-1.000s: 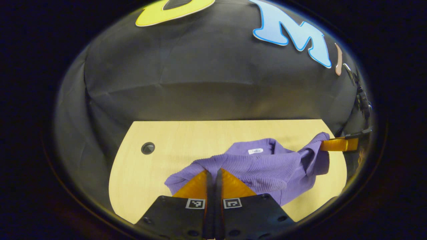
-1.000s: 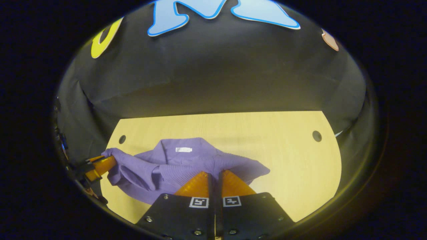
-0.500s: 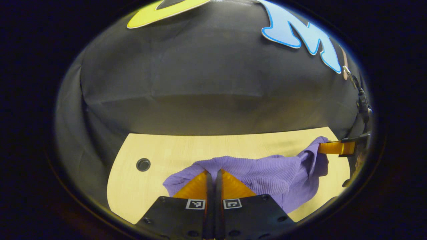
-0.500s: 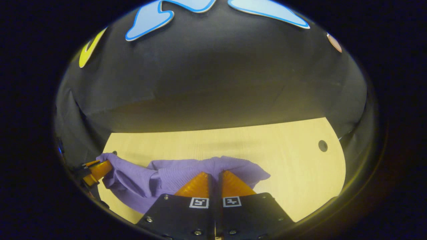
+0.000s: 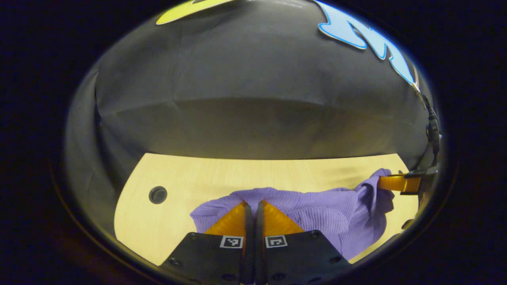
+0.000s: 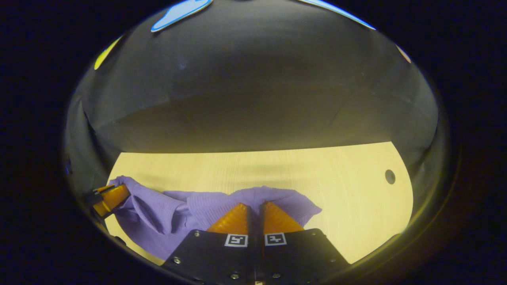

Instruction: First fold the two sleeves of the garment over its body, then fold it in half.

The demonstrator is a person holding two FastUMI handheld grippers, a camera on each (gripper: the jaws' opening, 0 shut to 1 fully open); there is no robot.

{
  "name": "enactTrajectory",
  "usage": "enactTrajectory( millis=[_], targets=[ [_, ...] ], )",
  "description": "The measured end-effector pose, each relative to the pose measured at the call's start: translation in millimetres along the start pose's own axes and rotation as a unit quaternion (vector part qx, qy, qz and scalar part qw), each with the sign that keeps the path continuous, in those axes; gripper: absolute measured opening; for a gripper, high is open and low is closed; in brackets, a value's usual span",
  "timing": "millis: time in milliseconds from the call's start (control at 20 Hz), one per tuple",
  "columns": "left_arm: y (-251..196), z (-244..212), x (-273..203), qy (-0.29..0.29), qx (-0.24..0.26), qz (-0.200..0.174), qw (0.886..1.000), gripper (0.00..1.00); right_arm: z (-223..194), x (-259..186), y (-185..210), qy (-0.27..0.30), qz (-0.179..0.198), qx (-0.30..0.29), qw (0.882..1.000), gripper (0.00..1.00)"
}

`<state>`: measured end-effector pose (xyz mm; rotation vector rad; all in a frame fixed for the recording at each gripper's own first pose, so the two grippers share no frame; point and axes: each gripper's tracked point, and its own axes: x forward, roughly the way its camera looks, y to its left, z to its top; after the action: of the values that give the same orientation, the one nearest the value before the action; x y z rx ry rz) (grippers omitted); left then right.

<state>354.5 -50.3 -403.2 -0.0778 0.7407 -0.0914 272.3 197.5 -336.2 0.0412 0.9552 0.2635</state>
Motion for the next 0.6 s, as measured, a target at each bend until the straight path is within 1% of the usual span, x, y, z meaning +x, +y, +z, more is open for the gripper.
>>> enactTrajectory(
  millis=[100,150,200,250,350,400,450,500,550,600],
  targets=[
    [-0.4,-4.2,0.8,0.002,-0.016,0.003,1.0,0.07,2.1,-1.4,1.6,-0.003,0.003,0.004,1.0,0.01],
    [-1.3,-6.0,-0.3,0.003,-0.023,0.001,1.0,0.1,1.6,-2.7,1.1,-0.002,0.006,0.004,1.0,0.03],
    [-2.2,-5.8,-1.6,0.001,-0.029,0.001,1.0,0.16,1.8,-2.8,0.2,0.0,0.009,0.004,1.0,0.07],
    [-0.3,-0.9,-4.4,-0.005,-0.031,0.008,0.999,0.17,3.2,-4.9,-2.1,0.001,0.01,0.002,1.0,0.1],
    [0.9,5.1,-8.9,-0.022,-0.027,0.01,0.999,0.43,5.1,-2.5,-3.1,-0.007,0.01,0.001,1.0,0.15],
    [1.4,11.9,-13.9,-0.029,-0.022,0.01,0.999,0.55,1.9,-4.0,-5.7,-0.011,0.009,0.002,1.0,0.26],
    [-2.1,14.4,-18.3,-0.031,-0.016,0.008,0.999,0.68,0.4,-3.5,-5.7,-0.011,0.013,0.006,1.0,0.33],
    [-6.1,17.6,-23.1,-0.033,-0.009,0.006,0.999,0.81,-0.1,-12.9,-6.1,-0.013,0.011,0.007,1.0,0.48],
    [-10.2,20.6,-28.4,-0.037,-0.002,0.003,0.999,0.81,1.2,-19.4,-4.7,-0.016,0.012,0.009,1.0,0.55],
    [-16.4,23.8,-33.2,-0.039,0.003,-0.004,0.999,0.8,2.6,-27.0,-2.5,-0.018,0.014,0.009,1.0,0.58]
  ],
)
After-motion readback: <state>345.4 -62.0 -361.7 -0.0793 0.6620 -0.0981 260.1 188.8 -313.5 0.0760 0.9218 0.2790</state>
